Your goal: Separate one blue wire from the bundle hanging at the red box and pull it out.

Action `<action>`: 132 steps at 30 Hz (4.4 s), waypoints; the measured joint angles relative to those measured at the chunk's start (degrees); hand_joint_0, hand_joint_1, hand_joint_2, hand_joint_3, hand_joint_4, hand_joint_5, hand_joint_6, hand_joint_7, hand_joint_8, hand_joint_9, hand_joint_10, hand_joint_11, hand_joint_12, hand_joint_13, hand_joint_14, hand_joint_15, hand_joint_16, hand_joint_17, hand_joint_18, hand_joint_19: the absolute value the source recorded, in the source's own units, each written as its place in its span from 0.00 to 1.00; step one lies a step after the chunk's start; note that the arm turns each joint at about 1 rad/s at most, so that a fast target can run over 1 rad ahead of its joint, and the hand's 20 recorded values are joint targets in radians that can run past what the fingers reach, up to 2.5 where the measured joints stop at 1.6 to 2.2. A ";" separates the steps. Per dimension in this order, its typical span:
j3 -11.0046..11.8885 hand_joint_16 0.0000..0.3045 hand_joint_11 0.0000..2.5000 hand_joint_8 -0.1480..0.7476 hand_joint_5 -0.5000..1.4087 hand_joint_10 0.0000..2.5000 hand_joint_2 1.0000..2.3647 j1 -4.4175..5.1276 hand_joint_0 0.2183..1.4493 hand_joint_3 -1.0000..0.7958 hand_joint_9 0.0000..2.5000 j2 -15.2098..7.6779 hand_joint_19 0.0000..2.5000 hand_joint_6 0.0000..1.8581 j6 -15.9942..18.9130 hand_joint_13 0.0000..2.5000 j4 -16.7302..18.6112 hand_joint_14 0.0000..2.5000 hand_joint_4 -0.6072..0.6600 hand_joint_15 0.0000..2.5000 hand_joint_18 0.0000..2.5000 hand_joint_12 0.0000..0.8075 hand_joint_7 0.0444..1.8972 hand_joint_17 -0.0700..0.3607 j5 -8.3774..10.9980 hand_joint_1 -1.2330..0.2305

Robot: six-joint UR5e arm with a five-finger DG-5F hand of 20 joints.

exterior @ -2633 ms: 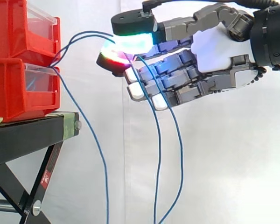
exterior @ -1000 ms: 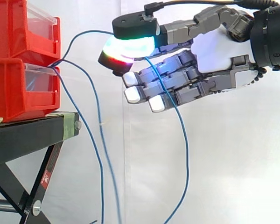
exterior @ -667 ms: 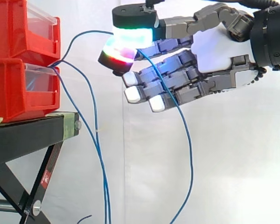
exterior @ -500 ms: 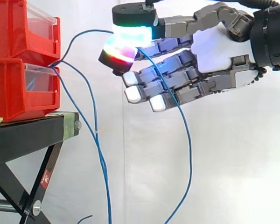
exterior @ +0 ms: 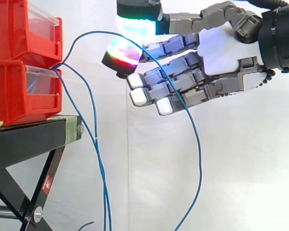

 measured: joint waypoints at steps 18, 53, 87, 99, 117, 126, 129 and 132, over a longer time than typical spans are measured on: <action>0.00 0.16 0.51 0.56 0.16 0.01 0.01 0.00 0.31 0.35 0.29 0.00 0.43 0.42 0.00 0.29 0.00 0.01 0.64 0.39 0.28 0.51 0.58 0.42 0.00 0.41; 0.00 0.18 0.53 0.57 0.16 0.01 0.01 0.43 0.24 0.34 0.33 0.01 0.43 0.40 -0.08 0.31 0.00 0.01 0.65 0.40 0.29 0.54 0.62 0.44 0.05 0.39; 0.00 0.16 0.57 0.55 0.16 0.01 0.01 0.46 0.32 0.40 0.34 0.01 0.43 0.44 -0.09 0.32 0.00 0.01 0.64 0.40 0.30 0.50 0.59 0.42 0.05 0.36; 0.01 0.16 0.57 0.54 0.17 0.01 0.02 0.49 0.31 0.50 0.36 0.01 0.43 0.45 -0.08 0.33 0.00 0.01 0.54 0.39 0.31 0.49 0.61 0.41 0.05 0.36; -0.01 0.15 0.56 0.48 0.19 0.01 0.02 0.59 0.32 0.61 0.45 0.00 0.39 0.45 -0.09 0.35 0.00 0.01 0.33 0.37 0.33 0.49 0.65 0.41 0.05 0.32; 0.00 0.17 0.49 0.49 0.20 0.01 0.02 0.61 0.32 0.63 0.42 0.01 0.29 0.45 -0.08 0.25 -0.13 0.01 0.29 0.24 0.27 0.49 0.65 0.44 0.05 0.30; 0.00 0.18 0.46 0.50 0.20 0.01 0.02 0.62 0.32 0.63 0.39 0.01 0.27 0.45 -0.06 0.24 -0.22 0.01 0.29 0.23 0.26 0.50 0.65 0.44 0.05 0.30; 0.00 0.18 0.43 0.50 0.20 0.01 0.02 0.62 0.32 0.64 0.36 0.01 0.26 0.45 -0.06 0.23 -0.25 0.01 0.29 0.22 0.25 0.51 0.65 0.45 0.05 0.30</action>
